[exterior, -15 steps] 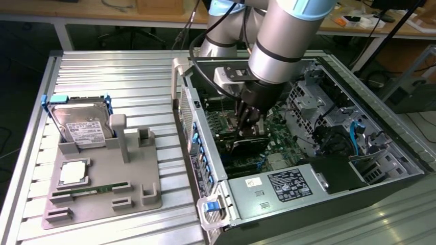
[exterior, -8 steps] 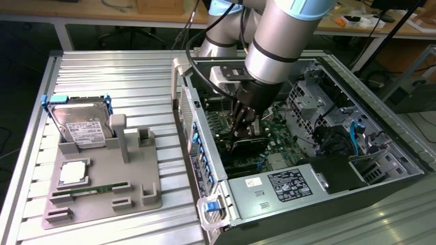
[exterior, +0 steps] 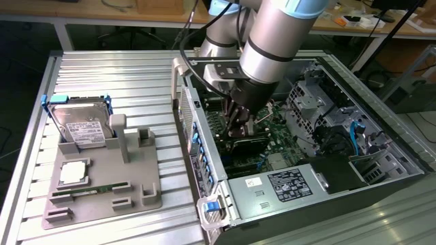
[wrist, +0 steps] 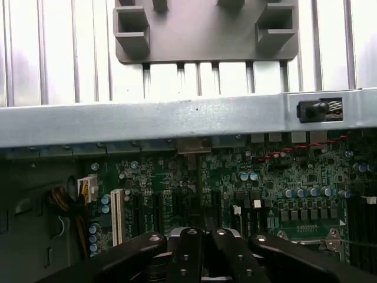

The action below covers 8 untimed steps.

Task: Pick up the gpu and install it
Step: 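Press down on the gpu until it lock into place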

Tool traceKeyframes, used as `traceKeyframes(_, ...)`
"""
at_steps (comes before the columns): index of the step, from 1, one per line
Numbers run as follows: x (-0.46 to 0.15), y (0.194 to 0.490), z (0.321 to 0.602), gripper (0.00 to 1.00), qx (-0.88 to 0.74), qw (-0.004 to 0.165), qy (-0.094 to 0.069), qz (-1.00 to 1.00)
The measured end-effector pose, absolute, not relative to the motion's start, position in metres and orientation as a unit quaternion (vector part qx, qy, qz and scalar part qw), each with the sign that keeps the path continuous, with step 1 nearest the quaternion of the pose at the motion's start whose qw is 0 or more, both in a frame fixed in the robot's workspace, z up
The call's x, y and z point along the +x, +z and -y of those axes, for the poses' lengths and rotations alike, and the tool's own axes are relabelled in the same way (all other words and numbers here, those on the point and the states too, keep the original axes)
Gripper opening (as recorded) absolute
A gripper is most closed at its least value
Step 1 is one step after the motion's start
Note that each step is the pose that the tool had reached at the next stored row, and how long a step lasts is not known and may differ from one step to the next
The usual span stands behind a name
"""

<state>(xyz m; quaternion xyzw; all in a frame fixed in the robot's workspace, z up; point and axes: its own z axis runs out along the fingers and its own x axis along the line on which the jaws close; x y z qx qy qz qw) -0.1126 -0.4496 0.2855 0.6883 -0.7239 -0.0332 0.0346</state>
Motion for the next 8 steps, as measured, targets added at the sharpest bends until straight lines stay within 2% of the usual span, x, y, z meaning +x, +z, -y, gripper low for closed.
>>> traceKeyframes(8,-0.1198,0.2957,0.4496,0.11,0.686,0.034,-0.039,0.725)
